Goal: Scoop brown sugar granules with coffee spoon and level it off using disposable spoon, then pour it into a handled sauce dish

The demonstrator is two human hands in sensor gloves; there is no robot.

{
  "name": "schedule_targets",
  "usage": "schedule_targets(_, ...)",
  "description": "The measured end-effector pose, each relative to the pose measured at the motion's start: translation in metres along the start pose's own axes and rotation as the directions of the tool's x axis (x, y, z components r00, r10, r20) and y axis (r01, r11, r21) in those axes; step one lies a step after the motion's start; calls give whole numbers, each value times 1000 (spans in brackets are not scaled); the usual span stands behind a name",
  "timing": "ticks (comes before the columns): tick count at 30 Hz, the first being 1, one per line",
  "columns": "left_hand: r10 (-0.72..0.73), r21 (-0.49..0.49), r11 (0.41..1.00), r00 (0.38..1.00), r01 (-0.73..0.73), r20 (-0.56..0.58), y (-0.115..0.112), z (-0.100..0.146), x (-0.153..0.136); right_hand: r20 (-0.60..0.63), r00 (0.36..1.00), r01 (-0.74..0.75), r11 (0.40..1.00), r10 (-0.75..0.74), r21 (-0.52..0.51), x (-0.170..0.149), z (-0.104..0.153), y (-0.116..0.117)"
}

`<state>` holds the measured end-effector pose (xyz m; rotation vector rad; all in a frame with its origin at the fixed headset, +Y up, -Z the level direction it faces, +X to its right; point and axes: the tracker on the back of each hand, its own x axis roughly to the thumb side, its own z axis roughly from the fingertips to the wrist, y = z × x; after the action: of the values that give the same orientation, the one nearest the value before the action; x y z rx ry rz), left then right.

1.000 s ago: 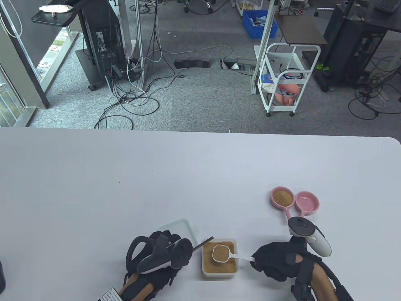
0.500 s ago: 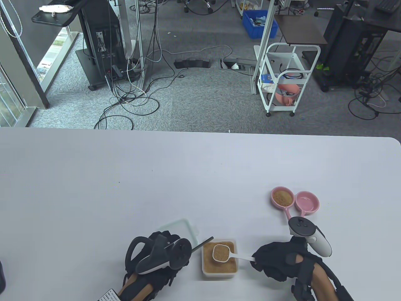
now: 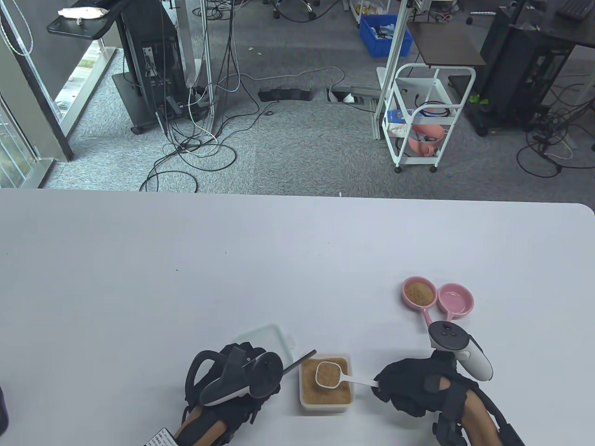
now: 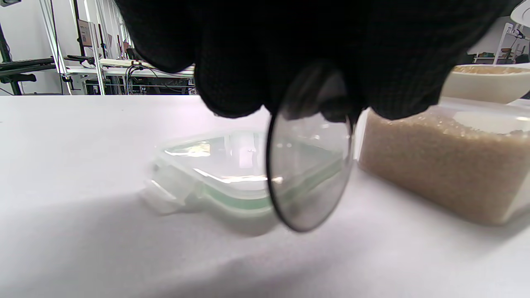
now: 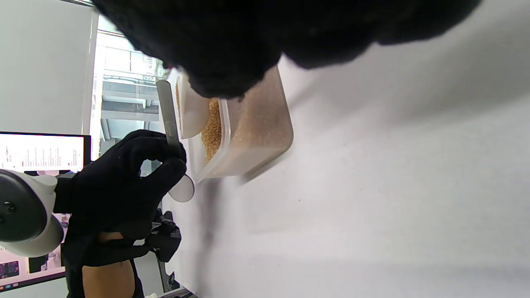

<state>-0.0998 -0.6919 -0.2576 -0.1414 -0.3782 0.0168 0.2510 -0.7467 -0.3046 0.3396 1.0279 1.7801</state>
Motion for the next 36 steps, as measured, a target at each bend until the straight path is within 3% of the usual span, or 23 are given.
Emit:
schedule_targets(6, -23, -47, 999, 1000, 23, 9, -9, -4, 3, -8, 1000, -8, 1000, 8, -1, -1, 0, 0)
schedule_targets(14, 7, -9, 1000, 1000, -7, -22, 0, -2, -7, -6, 1000, -3, 1000, 3, -1, 0, 0, 0)
schedule_targets(26, 74, 75, 996, 954, -55, -291, 18, 2, -86, 0, 1000, -2, 1000, 2, -6, -1, 0, 0)
schedule_targets(36, -38, -79, 997, 872, -1, -488, -10, -9, -137, -1, 1000, -7, 1000, 7, -15, -1, 0, -1)
